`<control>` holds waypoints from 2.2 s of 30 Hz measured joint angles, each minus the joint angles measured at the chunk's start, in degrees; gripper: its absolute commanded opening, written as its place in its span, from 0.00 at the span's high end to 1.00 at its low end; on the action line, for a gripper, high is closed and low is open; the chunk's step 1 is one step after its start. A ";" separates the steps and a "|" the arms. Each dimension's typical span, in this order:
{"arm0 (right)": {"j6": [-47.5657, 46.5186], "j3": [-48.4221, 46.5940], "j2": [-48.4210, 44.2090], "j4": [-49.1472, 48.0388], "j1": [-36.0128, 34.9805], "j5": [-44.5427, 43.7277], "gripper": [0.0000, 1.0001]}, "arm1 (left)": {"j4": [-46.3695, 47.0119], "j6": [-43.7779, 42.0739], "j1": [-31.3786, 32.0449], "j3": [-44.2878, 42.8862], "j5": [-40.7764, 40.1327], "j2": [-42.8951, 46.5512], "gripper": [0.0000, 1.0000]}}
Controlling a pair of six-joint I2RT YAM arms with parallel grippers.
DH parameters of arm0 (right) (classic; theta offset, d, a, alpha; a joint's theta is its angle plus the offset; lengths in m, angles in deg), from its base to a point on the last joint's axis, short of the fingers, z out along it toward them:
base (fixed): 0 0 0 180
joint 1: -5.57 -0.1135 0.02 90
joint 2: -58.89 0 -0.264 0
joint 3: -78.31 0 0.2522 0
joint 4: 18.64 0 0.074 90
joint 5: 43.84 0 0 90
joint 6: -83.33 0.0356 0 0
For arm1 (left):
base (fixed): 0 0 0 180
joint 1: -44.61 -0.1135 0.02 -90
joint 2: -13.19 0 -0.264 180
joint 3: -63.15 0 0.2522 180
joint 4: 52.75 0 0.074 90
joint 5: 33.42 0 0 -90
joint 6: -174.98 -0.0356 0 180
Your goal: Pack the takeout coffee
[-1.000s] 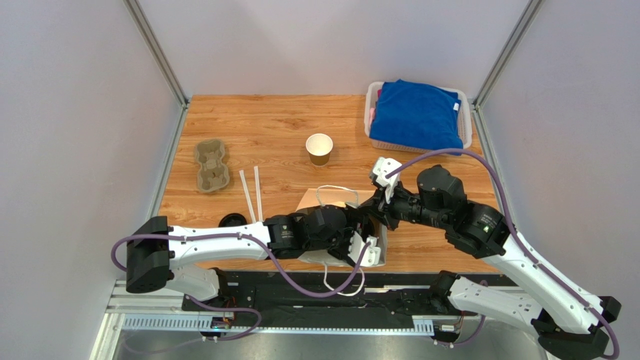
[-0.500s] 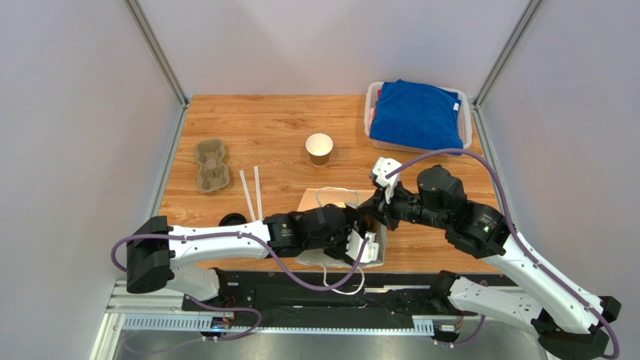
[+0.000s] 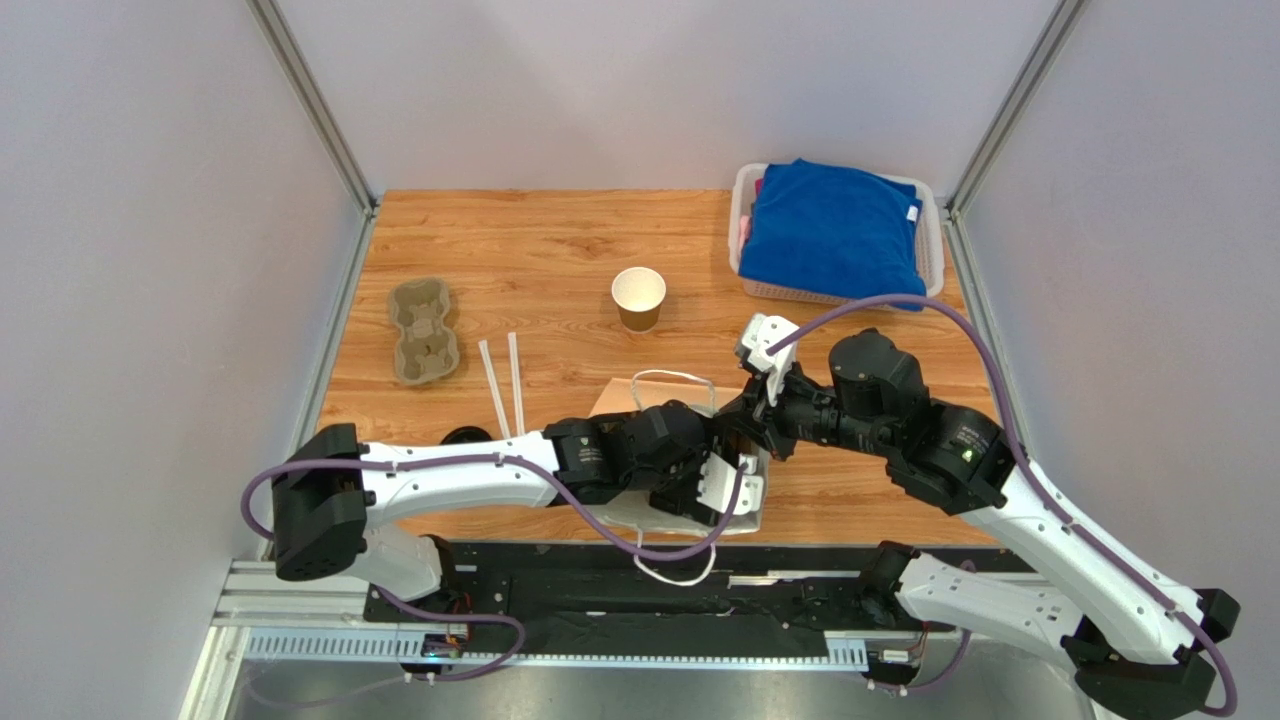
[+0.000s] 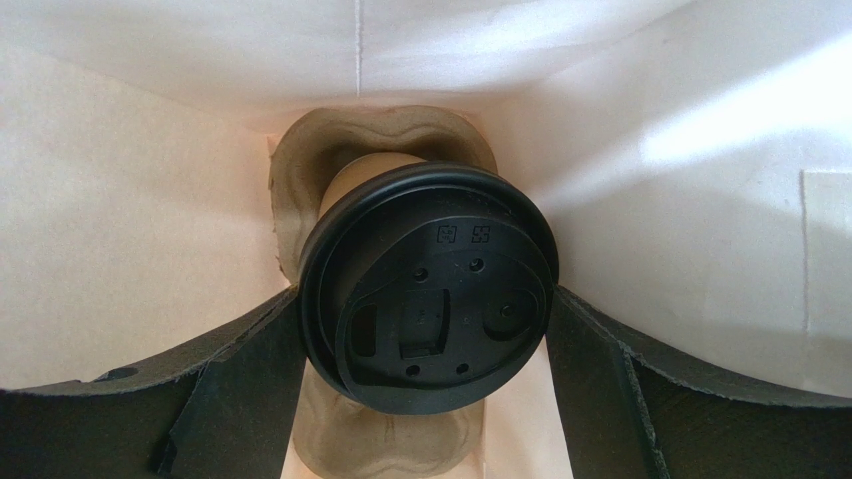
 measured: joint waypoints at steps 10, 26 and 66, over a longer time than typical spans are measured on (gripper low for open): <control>0.48 0.00 0.83 -1.03 0.04 -1.55 1.00 | -5.90 2.01 -2.03 -5.09 4.07 -2.84 0.67; 1.11 -4.70 8.74 -1.57 7.41 -1.51 0.87 | -14.40 2.82 -7.21 -14.36 12.02 -9.88 0.67; -2.34 -9.55 16.31 -0.94 15.80 4.70 1.00 | -12.52 0.76 -16.83 -15.47 27.50 -13.97 0.23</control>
